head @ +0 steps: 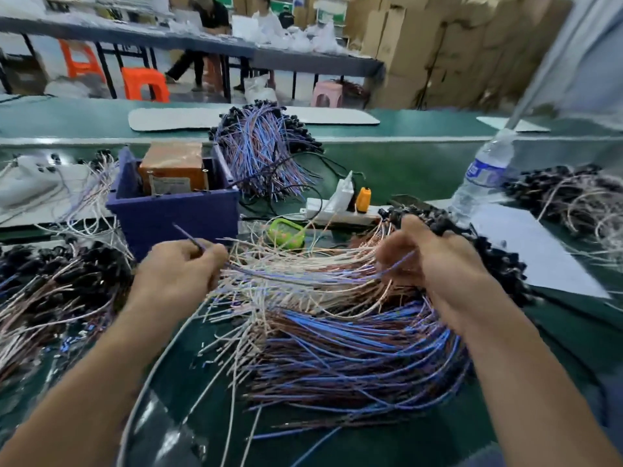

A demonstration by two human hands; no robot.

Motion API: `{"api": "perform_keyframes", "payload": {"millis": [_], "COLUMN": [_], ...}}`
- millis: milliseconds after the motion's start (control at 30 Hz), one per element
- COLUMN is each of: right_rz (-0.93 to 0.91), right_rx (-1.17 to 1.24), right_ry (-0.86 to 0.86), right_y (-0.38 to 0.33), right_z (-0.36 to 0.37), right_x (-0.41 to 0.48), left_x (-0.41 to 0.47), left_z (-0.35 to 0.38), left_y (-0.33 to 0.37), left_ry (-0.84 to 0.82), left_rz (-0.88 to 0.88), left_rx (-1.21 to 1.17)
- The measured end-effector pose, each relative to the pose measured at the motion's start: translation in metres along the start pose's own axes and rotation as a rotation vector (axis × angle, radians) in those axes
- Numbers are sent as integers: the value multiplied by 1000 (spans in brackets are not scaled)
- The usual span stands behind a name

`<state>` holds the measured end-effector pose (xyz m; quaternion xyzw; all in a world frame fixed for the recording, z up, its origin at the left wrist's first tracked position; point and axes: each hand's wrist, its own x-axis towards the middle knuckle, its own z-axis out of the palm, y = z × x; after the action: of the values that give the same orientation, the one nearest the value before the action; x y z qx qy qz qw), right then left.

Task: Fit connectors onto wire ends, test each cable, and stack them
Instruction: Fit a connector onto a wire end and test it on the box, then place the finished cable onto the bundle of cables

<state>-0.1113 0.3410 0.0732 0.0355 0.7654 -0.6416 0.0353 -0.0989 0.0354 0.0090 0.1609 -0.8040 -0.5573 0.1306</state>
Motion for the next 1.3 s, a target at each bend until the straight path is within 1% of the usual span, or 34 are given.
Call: {"api": "perform_keyframes", "payload": {"millis": [33,133,167,233,300,333,400,433,467,533,633,667,767,800,867,933,1000,1100,1133,1200,1300], "right_rz": [-11,-59,-73,-67,-57,-78,-142,-170,-200,-304,-489,-534,-591,-618,-679,-721,-728,-708,-714,-726,-709], "right_rx": [-115,-441,-596,-918,-1171,-1239,-1357,-1410,-1442,-1442,-1351,-1329,-1317,-1309,-1266,-1193,-1080,-865,-803,-700,-597], "right_ry": [80,221,274,393,458,473,485,480,480,508,567,590,647,665,660,582,440,160,91,-4,-101], "right_y": [0,-1,-2,-5,-10,-12,-12,-11,-8,-2,14,18,26,27,28,30,32,33,33,32,26], "right_z": [-16,-60,-71,-87,-89,-87,-82,-79,-77,-75,-74,-73,-67,-63,-48,-27,0,52,69,106,161], "right_x": [0,1,3,6,8,10,17,20,23,25,28,29,30,30,25,17,7,-6,-9,-16,-20], "left_x": [-6,-22,-26,-36,-48,-53,-66,-69,-70,-67,-61,-60,-57,-56,-54,-54,-56,-51,-50,-47,-44], "left_z": [3,15,20,31,46,55,70,76,78,76,70,68,60,57,56,57,57,43,36,19,-17], "left_y": [5,23,29,41,46,47,48,47,46,42,35,33,28,27,24,22,21,17,15,10,-2], "left_ry": [-60,-203,-257,-385,-498,-510,-435,-389,-360,-311,-267,-246,-185,-183,-222,-291,-305,-162,-116,-60,25], "left_rz": [7,-7,12,68,114,152,273,312,319,294,297,304,283,274,252,239,229,194,189,186,180], "left_rx": [-12,-223,-216,-85,89,199,367,358,293,184,228,211,49,38,121,176,129,-16,-51,-98,-118]}}
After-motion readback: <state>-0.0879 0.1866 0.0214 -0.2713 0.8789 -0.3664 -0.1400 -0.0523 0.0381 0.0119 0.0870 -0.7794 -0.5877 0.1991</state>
